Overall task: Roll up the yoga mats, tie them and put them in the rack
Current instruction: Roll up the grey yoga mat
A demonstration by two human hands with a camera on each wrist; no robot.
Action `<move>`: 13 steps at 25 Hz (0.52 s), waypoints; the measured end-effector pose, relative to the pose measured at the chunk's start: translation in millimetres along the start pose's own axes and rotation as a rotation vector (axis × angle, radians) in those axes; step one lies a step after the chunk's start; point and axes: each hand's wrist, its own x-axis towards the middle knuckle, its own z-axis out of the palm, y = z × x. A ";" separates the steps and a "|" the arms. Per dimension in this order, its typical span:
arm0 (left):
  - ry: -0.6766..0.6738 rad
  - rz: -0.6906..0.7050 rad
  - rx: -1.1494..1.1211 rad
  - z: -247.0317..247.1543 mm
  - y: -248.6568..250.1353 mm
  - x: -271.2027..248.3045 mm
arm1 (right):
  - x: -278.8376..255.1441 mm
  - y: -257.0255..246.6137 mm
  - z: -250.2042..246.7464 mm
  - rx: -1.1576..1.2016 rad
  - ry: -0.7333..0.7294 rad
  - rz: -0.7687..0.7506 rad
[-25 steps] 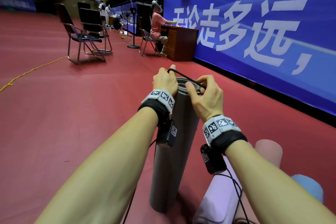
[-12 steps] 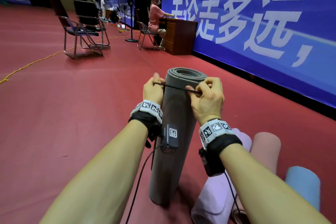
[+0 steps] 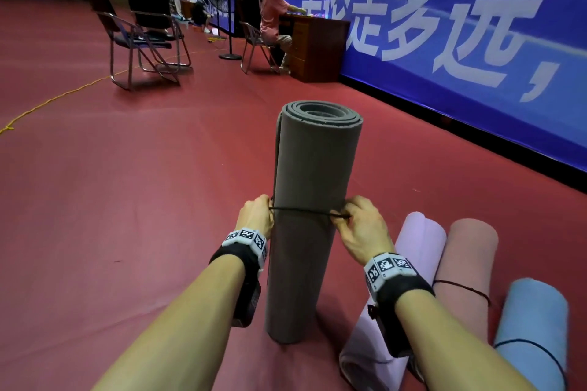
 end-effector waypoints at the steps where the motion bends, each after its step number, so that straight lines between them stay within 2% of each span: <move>1: -0.051 -0.015 0.023 7.6 -4.3 -3.8 | -5.3 4.3 2.3 -0.013 -0.092 0.030; 5: -0.209 -0.082 0.077 29.4 -15.5 -8.5 | -22.9 9.8 14.0 -0.022 -0.299 0.153; 7: -0.244 -0.108 -0.004 36.2 -20.4 -9.8 | -27.6 9.6 18.7 0.025 -0.368 0.239; 8: -0.236 -0.116 -0.119 39.0 -24.1 -10.8 | -29.8 8.7 19.6 0.073 -0.385 0.283; 10: -0.204 -0.129 -0.440 44.5 -32.0 -7.7 | -33.4 11.8 22.3 0.263 -0.351 0.414; 11: -0.236 -0.135 -0.556 47.2 -34.3 -7.4 | -37.5 13.5 22.5 0.442 -0.298 0.504; 13: -0.358 -0.104 -0.566 53.5 -36.7 -9.3 | -46.6 21.6 25.4 0.728 -0.133 0.692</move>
